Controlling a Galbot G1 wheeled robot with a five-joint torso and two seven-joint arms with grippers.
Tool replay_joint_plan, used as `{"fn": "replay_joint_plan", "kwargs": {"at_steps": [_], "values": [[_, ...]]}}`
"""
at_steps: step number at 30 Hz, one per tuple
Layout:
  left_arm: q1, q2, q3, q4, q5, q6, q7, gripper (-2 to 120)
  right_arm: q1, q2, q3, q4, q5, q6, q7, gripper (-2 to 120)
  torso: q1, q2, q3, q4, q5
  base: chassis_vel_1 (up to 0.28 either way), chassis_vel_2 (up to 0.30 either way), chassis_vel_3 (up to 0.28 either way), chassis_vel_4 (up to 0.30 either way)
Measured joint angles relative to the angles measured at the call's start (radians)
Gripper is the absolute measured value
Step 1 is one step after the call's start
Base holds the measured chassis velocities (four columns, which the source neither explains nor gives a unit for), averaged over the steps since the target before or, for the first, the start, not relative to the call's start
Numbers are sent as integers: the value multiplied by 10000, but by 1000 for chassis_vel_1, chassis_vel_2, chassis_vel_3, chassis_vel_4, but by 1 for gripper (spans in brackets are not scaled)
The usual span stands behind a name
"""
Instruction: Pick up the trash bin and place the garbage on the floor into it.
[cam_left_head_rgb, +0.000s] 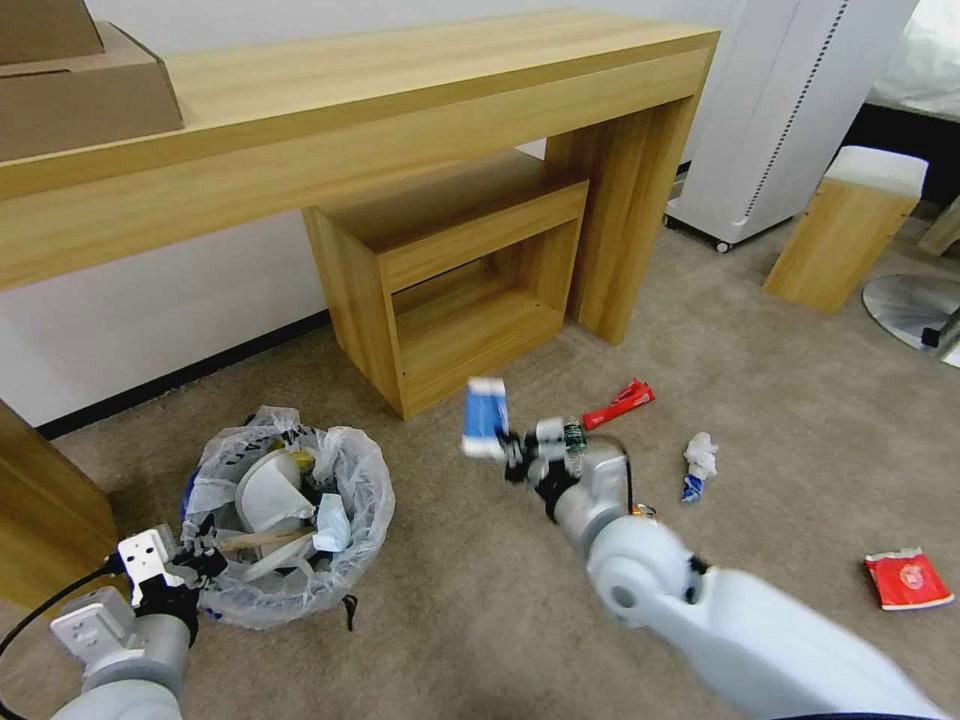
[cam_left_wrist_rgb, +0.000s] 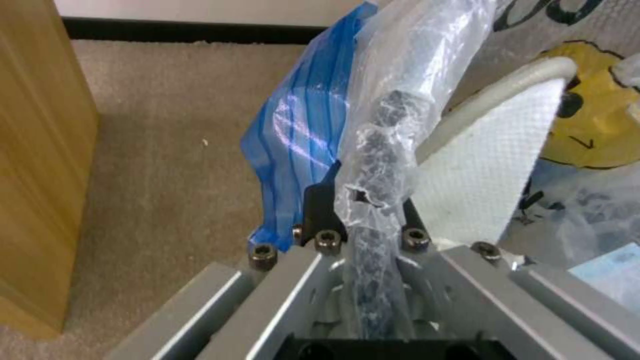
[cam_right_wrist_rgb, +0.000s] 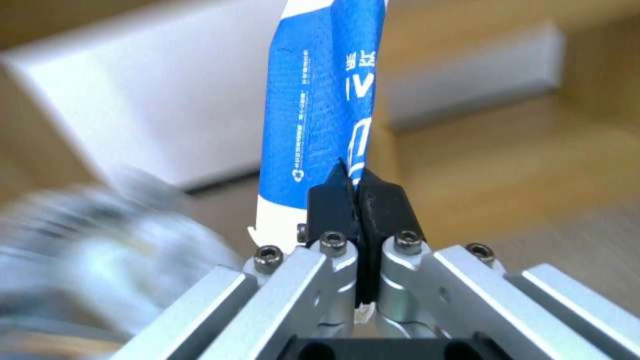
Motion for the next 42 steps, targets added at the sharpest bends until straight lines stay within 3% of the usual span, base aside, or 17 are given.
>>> {"fn": "replay_joint_plan", "kwargs": {"at_steps": [4,6,9,10,17,23,29,36,42], "values": [[10,7,32,-101,-3,82,-8,0,1033,-280,-389,1287,1020,-172,-66,0,0,0,1,0,-1,0,0,0,0],[64,24,28,-254,-36,164,-17,0,1847,-123,-1157,1707,2020,-548,203,0,0,0,0,0,-1,0,0,0,0],[113,24,1,-359,-50,186,-17,0,2371,107,-1907,1729,2407,-771,459,0,0,0,1,0,0,0,0,0,0],[196,7,-23,-477,-53,200,-20,0,2890,463,-2873,1542,2656,-958,826,0,0,0,1,0,-1,0,0,0,0],[404,-68,-101,-730,-53,203,-20,0,3844,1570,-4421,433,2779,-1201,1410,0,1,0,2,0,-4,0,0,0,0],[483,-111,-139,-782,-42,201,-13,0,4287,2479,-4983,-413,2846,-1289,1626,0,1,0,1,-1,-3,0,0,0,0],[448,-116,-146,-796,-40,193,-7,0,4631,3861,-5608,-1441,3018,-1450,2032,0,1,0,1,0,-3,0,0,0,0],[431,-132,-125,-795,-40,193,-8,0,4591,4521,-5951,-2168,3169,-1905,2798,0,1,0,1,-1,-2,0,0,0,0],[452,-180,-85,-727,-6,169,13,0,4384,4650,-5981,-2565,3023,-2054,3115,0,1,0,1,-1,-2,0,0,0,0]]}}
